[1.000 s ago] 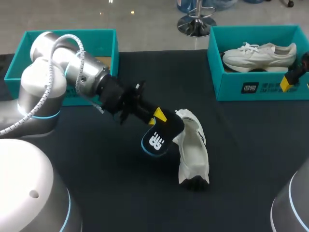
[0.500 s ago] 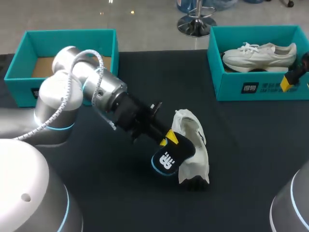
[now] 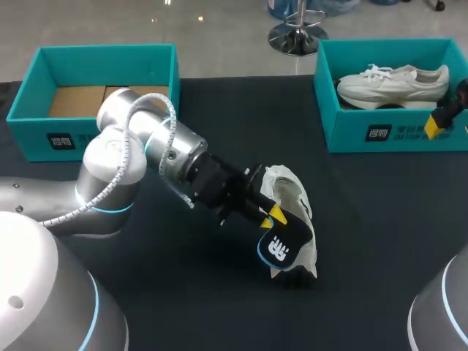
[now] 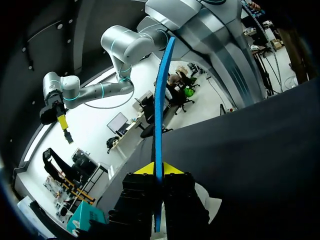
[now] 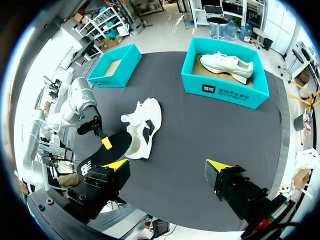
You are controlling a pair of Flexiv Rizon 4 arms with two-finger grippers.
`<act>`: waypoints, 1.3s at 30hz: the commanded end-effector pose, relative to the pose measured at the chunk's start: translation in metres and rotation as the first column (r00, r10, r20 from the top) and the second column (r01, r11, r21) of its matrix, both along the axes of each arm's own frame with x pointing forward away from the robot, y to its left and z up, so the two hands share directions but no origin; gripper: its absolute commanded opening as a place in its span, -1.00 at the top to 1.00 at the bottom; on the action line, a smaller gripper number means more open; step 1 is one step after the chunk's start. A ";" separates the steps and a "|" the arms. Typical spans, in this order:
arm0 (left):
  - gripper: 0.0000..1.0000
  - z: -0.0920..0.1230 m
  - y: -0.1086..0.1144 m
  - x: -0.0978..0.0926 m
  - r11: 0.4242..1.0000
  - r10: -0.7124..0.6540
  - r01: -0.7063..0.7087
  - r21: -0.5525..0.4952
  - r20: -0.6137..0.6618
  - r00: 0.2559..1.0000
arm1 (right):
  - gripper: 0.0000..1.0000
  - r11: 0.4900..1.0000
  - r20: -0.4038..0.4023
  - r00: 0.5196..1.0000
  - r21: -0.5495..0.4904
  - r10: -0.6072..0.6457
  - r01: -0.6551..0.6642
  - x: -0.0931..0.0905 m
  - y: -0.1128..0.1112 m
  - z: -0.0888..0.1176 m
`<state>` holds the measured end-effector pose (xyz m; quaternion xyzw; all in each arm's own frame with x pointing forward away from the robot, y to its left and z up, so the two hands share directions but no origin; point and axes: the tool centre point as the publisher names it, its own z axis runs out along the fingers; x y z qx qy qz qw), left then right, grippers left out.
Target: Take the shoe out of the shoebox, open the shoe tongue, remove and reinsert the insole, then place the shoe into the shoebox
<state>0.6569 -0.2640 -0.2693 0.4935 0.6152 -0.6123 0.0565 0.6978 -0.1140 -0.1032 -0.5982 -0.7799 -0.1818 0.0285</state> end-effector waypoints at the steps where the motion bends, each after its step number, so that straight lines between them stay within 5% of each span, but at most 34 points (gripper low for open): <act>1: 1.00 -0.007 -0.006 0.004 1.000 0.001 -0.001 -0.004 -0.002 1.000 | -1.00 1.000 -0.006 1.000 -0.001 0.000 0.000 0.003 0.000 0.000; 39: 1.00 -0.069 -0.021 0.052 0.995 0.061 -0.065 0.073 0.057 0.997 | -1.00 1.000 -0.006 1.000 -0.001 0.000 0.000 0.003 0.000 0.000</act>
